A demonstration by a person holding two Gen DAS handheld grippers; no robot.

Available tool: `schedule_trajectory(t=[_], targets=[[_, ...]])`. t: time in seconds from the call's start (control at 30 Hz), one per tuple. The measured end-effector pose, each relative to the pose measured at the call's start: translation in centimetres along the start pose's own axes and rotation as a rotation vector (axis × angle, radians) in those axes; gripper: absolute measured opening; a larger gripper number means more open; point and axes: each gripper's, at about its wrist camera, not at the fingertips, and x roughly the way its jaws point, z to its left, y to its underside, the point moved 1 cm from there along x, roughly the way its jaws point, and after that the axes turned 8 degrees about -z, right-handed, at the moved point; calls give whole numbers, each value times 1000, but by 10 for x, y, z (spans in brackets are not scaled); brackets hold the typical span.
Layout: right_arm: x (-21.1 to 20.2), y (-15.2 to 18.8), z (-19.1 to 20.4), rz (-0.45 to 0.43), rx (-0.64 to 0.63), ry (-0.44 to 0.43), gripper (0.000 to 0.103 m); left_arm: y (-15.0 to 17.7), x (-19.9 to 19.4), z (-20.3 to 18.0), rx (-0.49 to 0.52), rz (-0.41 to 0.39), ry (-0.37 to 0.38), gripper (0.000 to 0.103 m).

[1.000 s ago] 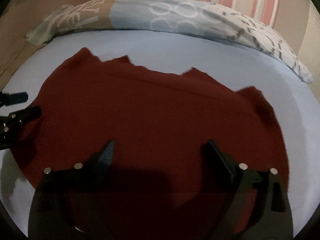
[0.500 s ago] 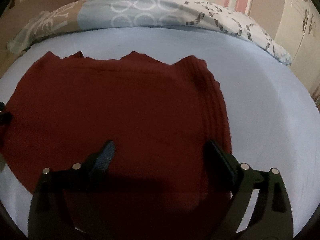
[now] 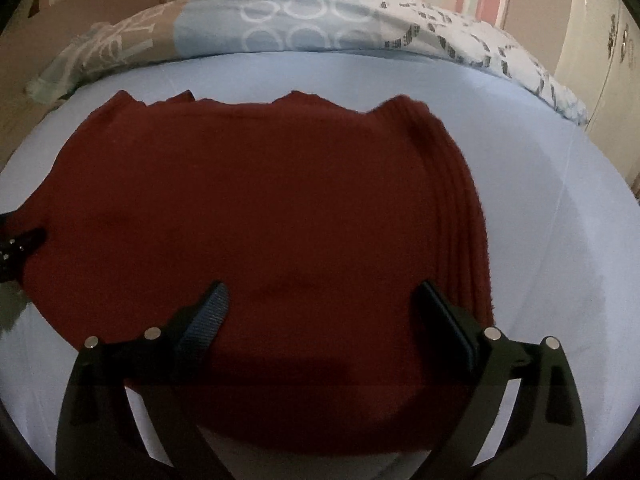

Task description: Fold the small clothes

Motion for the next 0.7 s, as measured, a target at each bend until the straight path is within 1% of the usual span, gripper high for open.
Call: schedule_trajectory(t=[0.03, 0.1, 0.2, 0.3, 0.4, 0.47, 0.57, 0.63, 0.7], targets=[[2, 0, 0, 6, 3, -4, 96, 1, 0, -2, 5, -5, -9, 81], [8, 2, 0, 22, 4, -10, 100, 2, 2, -4, 15, -11, -35, 85], [9, 5, 1, 6, -1, -9, 100, 4, 5, 1, -28, -8, -36, 90], [9, 6, 1, 1, -3, -5, 100, 4, 4, 5, -77, 4, -25, 90], [9, 6, 1, 1, -3, -2, 100, 1, 5, 2, -78, 17, -66, 96], [8, 5, 2, 2, -8, 2, 100, -1, 3, 2, -89, 26, -80, 97], [1, 1, 5, -4, -15, 20, 100, -7, -4, -2, -99, 61, -86, 97], [-12, -2, 8, -11, -24, 32, 100, -12, -14, -9, -83, 60, -70, 97], [-34, -5, 9, -52, -38, 88, 100, -16, -26, -17, -62, 46, -70, 97]])
